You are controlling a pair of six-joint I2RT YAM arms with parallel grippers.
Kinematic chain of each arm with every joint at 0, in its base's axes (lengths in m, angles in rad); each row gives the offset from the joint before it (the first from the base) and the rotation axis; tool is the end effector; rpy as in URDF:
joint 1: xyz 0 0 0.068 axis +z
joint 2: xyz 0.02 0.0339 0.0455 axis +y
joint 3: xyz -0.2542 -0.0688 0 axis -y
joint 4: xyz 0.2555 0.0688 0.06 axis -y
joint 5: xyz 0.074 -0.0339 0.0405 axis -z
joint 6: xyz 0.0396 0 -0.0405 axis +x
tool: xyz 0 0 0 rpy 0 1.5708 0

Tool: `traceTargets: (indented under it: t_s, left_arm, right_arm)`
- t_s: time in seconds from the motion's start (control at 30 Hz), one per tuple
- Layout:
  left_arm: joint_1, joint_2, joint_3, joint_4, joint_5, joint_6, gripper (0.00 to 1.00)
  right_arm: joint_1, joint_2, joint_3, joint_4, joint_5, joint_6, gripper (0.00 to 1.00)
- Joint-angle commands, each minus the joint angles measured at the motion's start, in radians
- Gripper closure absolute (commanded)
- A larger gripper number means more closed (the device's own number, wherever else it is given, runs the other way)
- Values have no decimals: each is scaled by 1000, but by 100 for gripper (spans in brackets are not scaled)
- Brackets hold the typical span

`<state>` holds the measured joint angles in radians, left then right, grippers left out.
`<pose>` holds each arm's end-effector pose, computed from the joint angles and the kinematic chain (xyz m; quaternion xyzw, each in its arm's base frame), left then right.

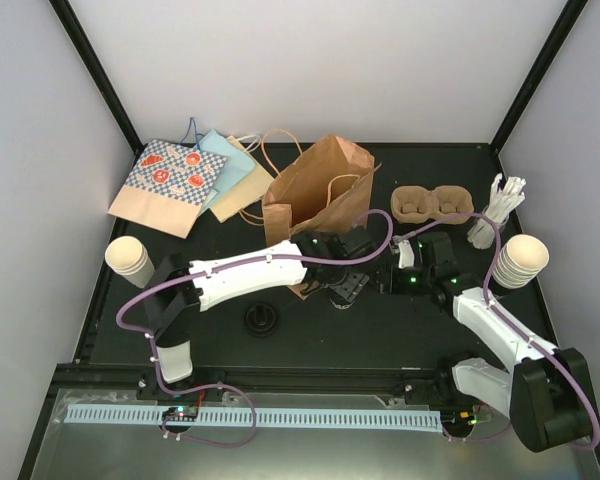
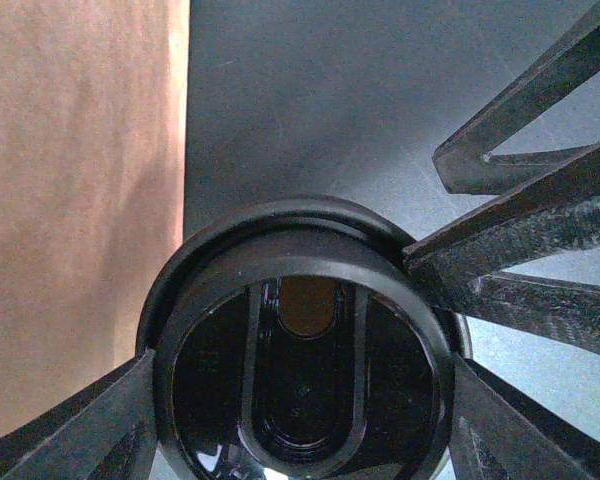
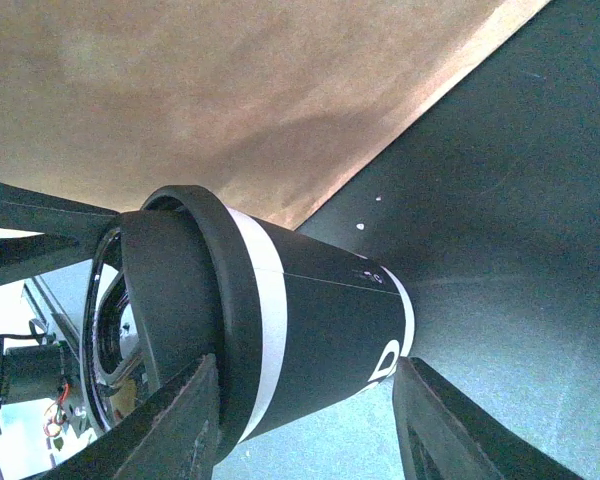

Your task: Pack the takeout coffee

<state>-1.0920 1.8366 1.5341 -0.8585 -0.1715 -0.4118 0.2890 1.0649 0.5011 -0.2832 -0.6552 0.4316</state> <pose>0.1873 -0.3462 0.2363 0.3090 0.9254 -0.0772 0.2053 0.1989 0.0843 0.1711 -0.0506 0.8914 0.3998 0.2076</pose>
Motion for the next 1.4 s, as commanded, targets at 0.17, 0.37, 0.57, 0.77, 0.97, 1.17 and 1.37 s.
traceTargets:
  t_s: [0.17, 0.37, 0.57, 0.77, 0.97, 1.17, 1.37]
  left_arm:
    - [23, 66, -96, 16, 127, 6, 32]
    - [23, 108, -80, -43, 140, -5, 33]
    - [19, 109, -86, -63, 147, 1, 36]
    - [-11, 62, -92, -75, 156, 90, 36]
    - [-19, -2, -137, -85, 199, 183, 37]
    - [-17, -45, -166, -82, 195, 224, 37]
    - [-17, -30, -154, -58, 198, 232, 37]
  right_arm:
    - [3, 74, -3, -24, 13, 4, 50]
    - [3, 63, -21, -56, 11, 3, 50]
    - [3, -41, 12, -123, 13, 12, 50]
    - [2, -170, 104, -217, 68, 13, 50]
    - [2, -222, 70, -108, 55, 81, 50]
    - [3, -204, -5, 44, 11, 157, 50]
    - [2, -134, -17, 94, -7, 150, 51]
